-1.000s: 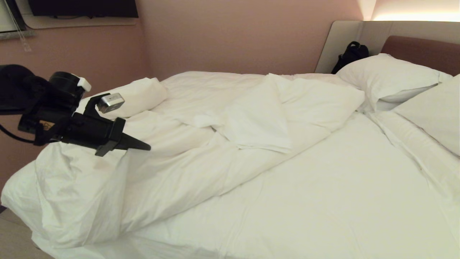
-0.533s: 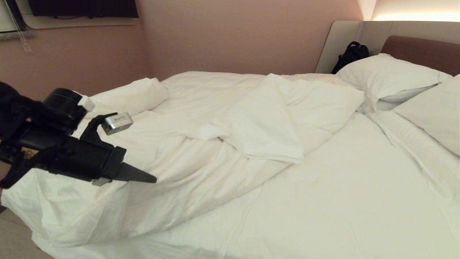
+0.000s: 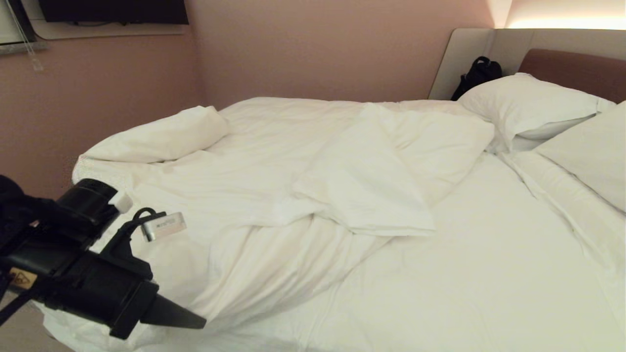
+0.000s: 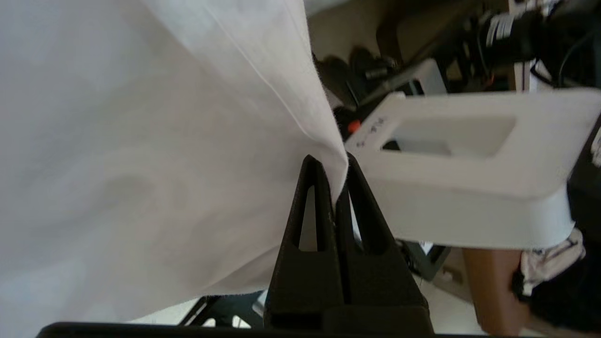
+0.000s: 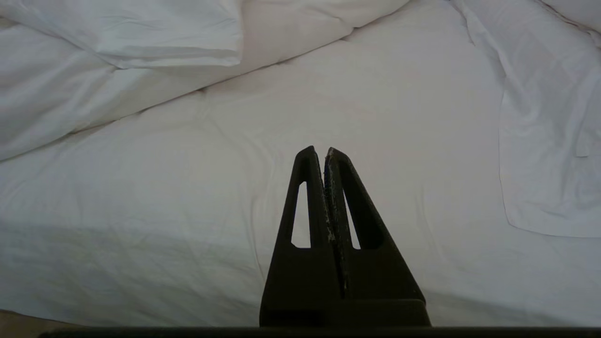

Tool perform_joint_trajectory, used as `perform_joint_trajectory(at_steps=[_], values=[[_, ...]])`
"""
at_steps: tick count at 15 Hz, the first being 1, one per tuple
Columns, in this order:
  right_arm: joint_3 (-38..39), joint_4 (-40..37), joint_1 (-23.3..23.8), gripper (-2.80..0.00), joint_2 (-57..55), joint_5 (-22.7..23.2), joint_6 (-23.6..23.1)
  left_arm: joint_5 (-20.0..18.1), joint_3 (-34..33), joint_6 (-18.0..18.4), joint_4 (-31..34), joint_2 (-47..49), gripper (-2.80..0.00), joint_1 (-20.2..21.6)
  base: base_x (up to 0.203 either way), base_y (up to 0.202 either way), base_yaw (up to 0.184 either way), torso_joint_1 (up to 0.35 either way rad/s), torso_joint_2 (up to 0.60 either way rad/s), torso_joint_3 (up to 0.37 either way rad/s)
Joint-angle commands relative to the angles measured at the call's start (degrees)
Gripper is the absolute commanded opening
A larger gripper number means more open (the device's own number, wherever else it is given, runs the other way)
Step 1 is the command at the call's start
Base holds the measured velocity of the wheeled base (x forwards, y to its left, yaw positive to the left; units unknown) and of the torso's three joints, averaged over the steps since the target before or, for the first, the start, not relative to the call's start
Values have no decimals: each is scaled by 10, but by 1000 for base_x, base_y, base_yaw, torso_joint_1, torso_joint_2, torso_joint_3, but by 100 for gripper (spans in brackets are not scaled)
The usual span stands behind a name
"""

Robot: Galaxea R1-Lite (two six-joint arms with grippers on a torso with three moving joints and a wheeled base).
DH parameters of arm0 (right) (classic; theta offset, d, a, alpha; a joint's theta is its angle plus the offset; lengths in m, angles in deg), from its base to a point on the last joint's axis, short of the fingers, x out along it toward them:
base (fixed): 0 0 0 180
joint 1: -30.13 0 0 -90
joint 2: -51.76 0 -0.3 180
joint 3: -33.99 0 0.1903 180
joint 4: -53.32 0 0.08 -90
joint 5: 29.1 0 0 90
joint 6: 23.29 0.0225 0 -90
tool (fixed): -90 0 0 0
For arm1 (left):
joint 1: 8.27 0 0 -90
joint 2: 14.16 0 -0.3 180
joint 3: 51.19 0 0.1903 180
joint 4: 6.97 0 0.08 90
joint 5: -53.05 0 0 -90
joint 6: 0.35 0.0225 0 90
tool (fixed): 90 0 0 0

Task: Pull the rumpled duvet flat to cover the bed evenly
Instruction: Flatten the corners of the folded blanket

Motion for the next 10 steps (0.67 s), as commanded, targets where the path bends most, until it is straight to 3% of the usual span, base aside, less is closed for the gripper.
perform_joint_trajectory(at_steps=[1, 10], values=[[0, 0, 0, -280, 0, 0, 0, -2, -24, 4, 3, -9, -280, -11, 0, 0, 0, 0, 0, 0], [0, 0, 0, -280, 0, 0, 0, 4, -82, 4, -3, -7, -280, -65, 0, 0, 0, 0, 0, 0]])
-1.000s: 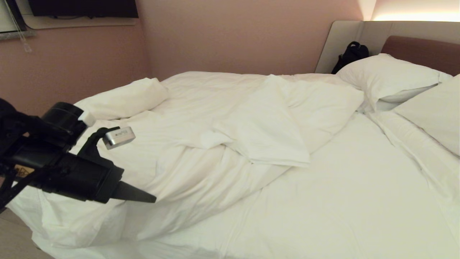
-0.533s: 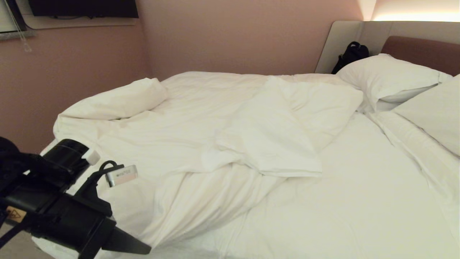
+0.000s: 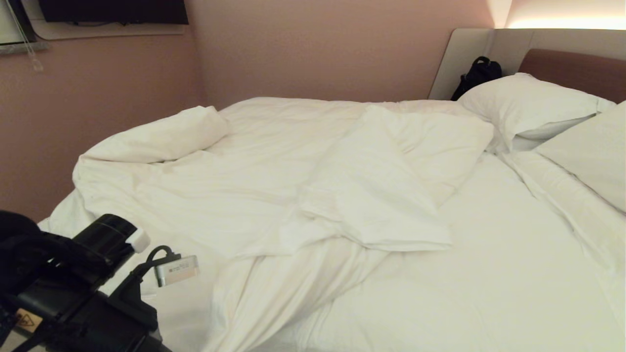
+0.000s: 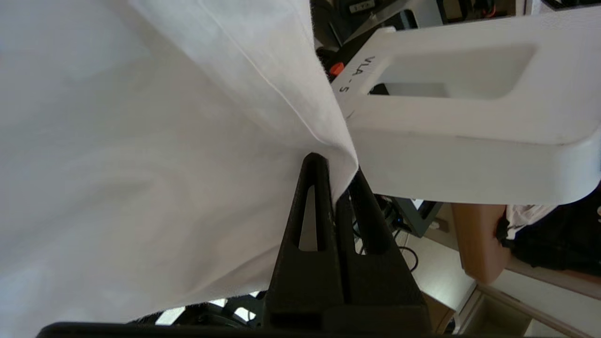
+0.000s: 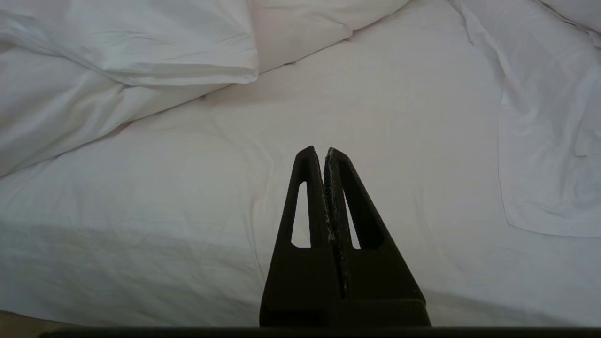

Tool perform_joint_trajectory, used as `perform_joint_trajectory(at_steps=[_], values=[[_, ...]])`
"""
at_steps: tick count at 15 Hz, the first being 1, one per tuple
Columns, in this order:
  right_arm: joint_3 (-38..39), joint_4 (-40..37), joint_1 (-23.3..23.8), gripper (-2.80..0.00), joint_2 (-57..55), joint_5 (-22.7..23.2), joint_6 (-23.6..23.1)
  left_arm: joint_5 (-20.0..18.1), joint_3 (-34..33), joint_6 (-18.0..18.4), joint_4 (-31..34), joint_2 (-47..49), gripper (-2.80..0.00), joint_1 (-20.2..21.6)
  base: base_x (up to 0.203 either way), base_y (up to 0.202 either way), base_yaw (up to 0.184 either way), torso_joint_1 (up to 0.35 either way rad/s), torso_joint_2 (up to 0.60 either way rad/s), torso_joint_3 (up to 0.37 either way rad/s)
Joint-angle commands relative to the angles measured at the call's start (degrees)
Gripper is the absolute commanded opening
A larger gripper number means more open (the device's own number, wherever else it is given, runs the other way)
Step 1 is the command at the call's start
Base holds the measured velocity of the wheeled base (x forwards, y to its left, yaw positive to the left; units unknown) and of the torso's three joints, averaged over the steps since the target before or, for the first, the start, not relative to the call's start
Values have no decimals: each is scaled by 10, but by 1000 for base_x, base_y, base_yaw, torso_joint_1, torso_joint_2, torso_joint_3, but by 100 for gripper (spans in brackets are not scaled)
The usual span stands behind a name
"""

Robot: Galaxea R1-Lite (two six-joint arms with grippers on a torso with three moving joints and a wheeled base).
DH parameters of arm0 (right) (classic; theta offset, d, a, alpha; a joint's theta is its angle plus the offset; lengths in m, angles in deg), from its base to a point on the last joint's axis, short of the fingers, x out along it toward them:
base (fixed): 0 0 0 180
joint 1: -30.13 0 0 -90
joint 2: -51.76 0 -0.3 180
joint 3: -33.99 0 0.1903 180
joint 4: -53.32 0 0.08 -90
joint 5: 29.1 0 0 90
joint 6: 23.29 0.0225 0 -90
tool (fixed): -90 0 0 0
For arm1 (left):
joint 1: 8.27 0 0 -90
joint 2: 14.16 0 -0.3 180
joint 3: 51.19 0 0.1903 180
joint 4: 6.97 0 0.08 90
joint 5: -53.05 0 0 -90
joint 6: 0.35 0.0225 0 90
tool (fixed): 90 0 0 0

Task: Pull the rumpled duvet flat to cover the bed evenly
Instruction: Flatten the corners of the folded blanket

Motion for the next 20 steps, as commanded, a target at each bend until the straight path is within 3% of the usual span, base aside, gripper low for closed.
perform_joint_trajectory(at_steps=[1, 8, 10, 14, 17, 18, 20], values=[[0, 0, 0, -280, 0, 0, 0, -3, -2, 1, 2, 4, 0, -3, 0, 0, 0, 0, 0, 0], [0, 0, 0, -280, 0, 0, 0, -2, 10, 0, -23, -30, 0, -1, 0, 0, 0, 0, 0, 0], [0, 0, 0, -280, 0, 0, 0, -1, 48, -10, -23, -65, 0, 25, 0, 0, 0, 0, 0, 0], [0, 0, 0, -280, 0, 0, 0, -3, 169, -80, -28, -65, 0, 81, 0, 0, 0, 0, 0, 0], [0, 0, 0, -280, 0, 0, 0, -2, 229, -133, -74, -6, 0, 93, 0, 0, 0, 0, 0, 0], [0, 0, 0, -280, 0, 0, 0, -1, 242, -146, -91, 12, -280, 94, 0, 0, 0, 0, 0, 0], [0, 0, 0, -280, 0, 0, 0, -2, 259, -157, -119, 50, -280, 93, 0, 0, 0, 0, 0, 0]])
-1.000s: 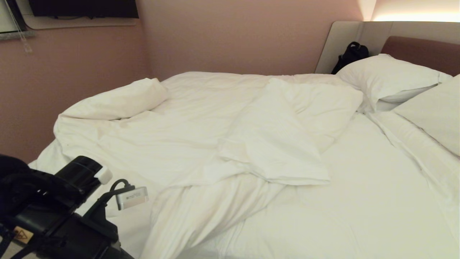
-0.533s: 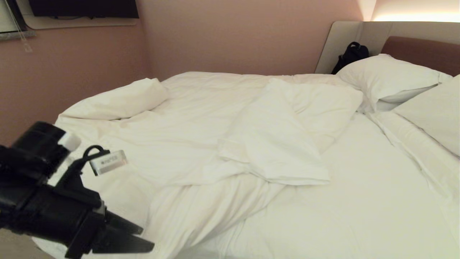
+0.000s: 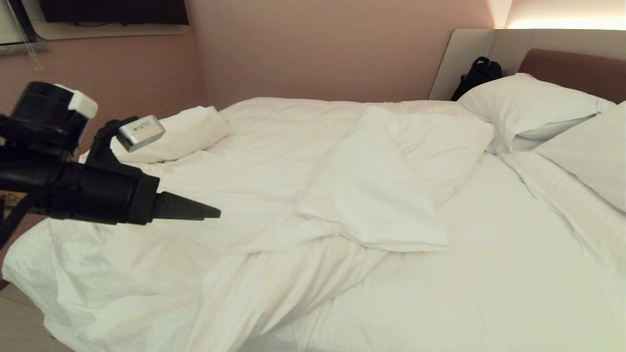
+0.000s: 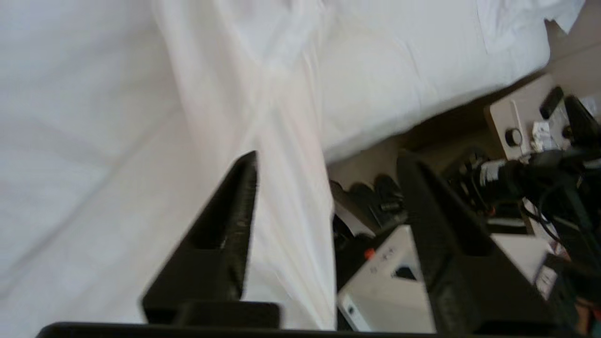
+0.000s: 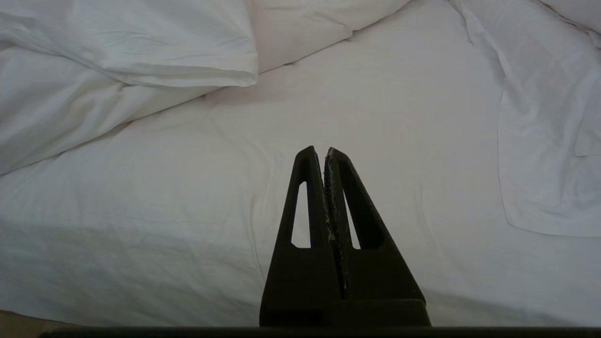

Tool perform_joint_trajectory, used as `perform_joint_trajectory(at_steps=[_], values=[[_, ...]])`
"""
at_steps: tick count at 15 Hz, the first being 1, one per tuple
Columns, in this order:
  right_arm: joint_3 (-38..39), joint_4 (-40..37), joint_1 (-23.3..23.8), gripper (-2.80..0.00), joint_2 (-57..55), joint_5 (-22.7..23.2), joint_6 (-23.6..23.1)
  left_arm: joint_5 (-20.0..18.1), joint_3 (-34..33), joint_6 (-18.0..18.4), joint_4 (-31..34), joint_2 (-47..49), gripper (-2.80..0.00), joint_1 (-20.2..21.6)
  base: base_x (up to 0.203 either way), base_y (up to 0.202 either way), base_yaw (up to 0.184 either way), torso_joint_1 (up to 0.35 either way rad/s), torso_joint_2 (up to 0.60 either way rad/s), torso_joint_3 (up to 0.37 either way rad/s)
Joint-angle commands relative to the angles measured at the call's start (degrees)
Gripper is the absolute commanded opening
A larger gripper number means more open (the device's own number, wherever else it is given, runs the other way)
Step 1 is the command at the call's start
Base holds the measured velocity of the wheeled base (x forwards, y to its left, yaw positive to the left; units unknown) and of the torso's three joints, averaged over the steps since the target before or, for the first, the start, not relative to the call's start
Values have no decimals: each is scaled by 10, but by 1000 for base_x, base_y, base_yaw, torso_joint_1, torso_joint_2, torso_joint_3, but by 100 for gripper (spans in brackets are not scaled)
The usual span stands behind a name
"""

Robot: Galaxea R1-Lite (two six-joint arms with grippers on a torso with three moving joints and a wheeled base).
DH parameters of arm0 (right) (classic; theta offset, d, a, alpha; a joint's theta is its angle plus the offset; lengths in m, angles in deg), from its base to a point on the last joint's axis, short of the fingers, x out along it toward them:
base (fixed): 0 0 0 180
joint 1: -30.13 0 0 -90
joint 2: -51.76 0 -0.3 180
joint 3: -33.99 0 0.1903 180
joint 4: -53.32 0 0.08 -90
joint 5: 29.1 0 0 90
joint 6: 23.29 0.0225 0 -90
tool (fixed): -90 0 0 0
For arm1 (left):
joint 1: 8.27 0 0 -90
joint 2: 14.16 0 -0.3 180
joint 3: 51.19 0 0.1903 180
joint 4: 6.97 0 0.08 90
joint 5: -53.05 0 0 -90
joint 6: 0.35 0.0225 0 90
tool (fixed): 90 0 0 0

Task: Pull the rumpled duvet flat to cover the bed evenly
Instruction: Flatten the corners of the folded blanket

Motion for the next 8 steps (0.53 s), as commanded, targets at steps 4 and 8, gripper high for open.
perform_joint_trajectory(at_steps=[4, 8], values=[[0, 0, 0, -280, 0, 0, 0, 2, 36, -6, -52, 113, -280, -5, 0, 0, 0, 0, 0, 0], [0, 0, 0, -280, 0, 0, 0, 59, 110, -61, -60, 177, -280, -49, 0, 0, 0, 0, 0, 0]])
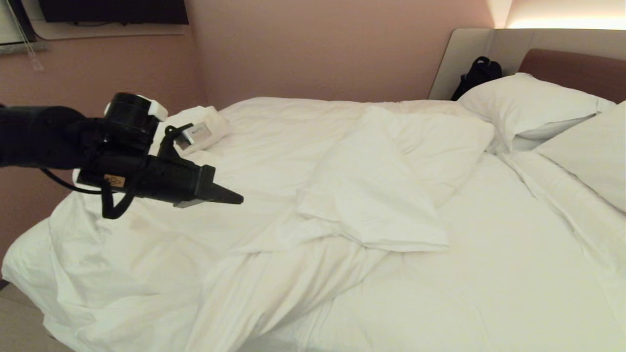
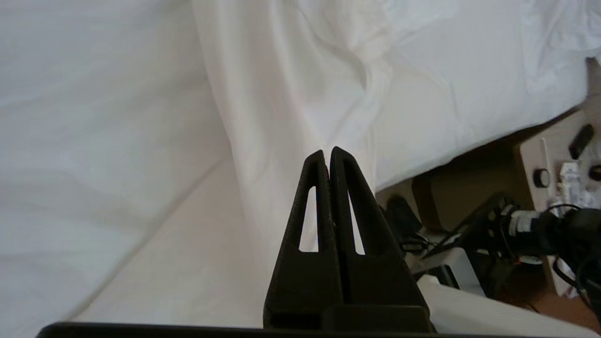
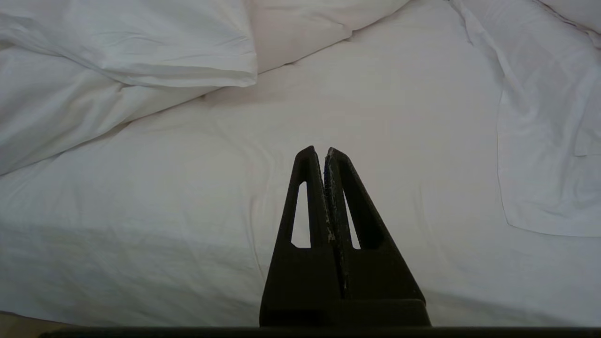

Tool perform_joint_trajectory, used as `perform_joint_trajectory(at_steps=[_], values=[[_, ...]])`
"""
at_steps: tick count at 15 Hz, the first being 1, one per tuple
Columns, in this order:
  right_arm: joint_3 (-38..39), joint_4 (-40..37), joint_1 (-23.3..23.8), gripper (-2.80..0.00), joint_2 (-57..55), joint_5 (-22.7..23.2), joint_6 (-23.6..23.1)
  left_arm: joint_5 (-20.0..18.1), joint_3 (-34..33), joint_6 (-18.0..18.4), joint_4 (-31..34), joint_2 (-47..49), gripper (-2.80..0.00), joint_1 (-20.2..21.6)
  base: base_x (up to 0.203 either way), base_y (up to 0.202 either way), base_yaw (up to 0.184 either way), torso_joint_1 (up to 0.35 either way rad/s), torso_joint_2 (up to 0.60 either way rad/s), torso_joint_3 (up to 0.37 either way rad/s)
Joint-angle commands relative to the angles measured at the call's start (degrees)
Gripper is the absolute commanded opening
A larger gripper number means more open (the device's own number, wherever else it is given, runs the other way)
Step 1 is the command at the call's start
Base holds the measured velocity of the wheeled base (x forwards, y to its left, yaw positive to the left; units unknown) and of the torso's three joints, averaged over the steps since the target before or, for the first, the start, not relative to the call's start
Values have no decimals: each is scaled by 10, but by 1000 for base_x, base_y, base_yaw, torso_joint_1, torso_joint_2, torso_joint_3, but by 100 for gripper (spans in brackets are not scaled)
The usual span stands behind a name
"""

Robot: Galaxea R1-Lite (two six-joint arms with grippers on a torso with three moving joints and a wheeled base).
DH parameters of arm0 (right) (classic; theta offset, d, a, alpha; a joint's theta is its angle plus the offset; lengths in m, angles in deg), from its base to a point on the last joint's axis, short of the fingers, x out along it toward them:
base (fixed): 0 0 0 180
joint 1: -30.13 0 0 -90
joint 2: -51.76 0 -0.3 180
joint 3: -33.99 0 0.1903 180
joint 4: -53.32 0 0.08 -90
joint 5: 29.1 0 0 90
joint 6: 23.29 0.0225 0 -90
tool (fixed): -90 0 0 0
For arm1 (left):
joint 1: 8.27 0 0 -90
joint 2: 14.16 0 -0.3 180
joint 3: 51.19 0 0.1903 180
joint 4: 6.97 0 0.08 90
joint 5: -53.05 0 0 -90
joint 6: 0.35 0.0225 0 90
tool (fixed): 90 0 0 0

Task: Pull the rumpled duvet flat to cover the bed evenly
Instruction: Flatten the corners of the folded blanket

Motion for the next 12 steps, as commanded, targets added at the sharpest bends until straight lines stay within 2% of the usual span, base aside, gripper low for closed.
perform_joint_trajectory(at_steps=[1, 3, 6, 7, 9, 12], values=[[0, 0, 0, -280, 0, 0, 0, 20, 19, -3, 1, 34, -280, -24, 0, 0, 0, 0, 0, 0], [0, 0, 0, -280, 0, 0, 0, 100, 21, 1, -17, 41, -280, -67, 0, 0, 0, 0, 0, 0], [0, 0, 0, -280, 0, 0, 0, 226, 17, 13, -94, 66, -280, -133, 0, 0, 0, 0, 0, 0], [0, 0, 0, -280, 0, 0, 0, 247, 14, 30, -105, 73, -280, -145, 0, 0, 0, 0, 0, 0], [0, 0, 0, -280, 0, 0, 0, 261, 7, 73, -108, 74, -280, -154, 0, 0, 0, 0, 0, 0], [0, 0, 0, -280, 0, 0, 0, 265, -10, 179, -110, 61, -280, -159, 0, 0, 0, 0, 0, 0]])
